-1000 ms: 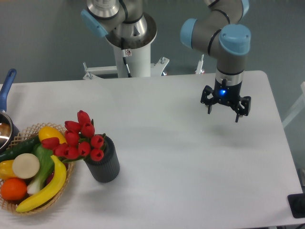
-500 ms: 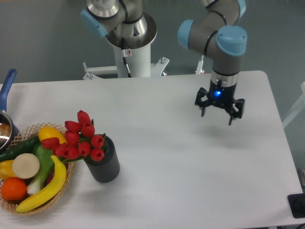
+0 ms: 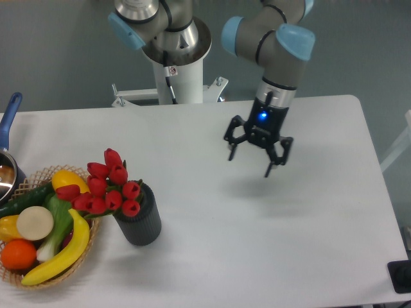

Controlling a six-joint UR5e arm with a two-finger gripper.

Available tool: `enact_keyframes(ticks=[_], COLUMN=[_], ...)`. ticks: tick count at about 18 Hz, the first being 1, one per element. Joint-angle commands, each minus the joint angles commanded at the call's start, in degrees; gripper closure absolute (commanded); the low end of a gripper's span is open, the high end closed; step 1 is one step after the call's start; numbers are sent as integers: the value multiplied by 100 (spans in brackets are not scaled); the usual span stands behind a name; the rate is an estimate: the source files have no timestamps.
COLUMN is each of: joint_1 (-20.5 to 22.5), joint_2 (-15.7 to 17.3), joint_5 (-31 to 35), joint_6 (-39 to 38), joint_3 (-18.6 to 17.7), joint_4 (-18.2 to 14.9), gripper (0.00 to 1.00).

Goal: Pick up the flowers from the vase
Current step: 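Lower the gripper around the tulip stems above the vase rim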

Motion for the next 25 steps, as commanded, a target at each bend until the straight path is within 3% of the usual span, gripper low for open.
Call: enact_keyframes(ticks=[5,11,15,25], joint_1=[-615,-1020,-1301,-1741], joint_2=[-18,88,-123,-606], joint_5=[-616,-651,-1240,-1267], joint_6=[-18,-501,-510,-510], joint_3=[53,114,176,475], joint_4=[0,26,35,149], gripper=[0,0,0,0])
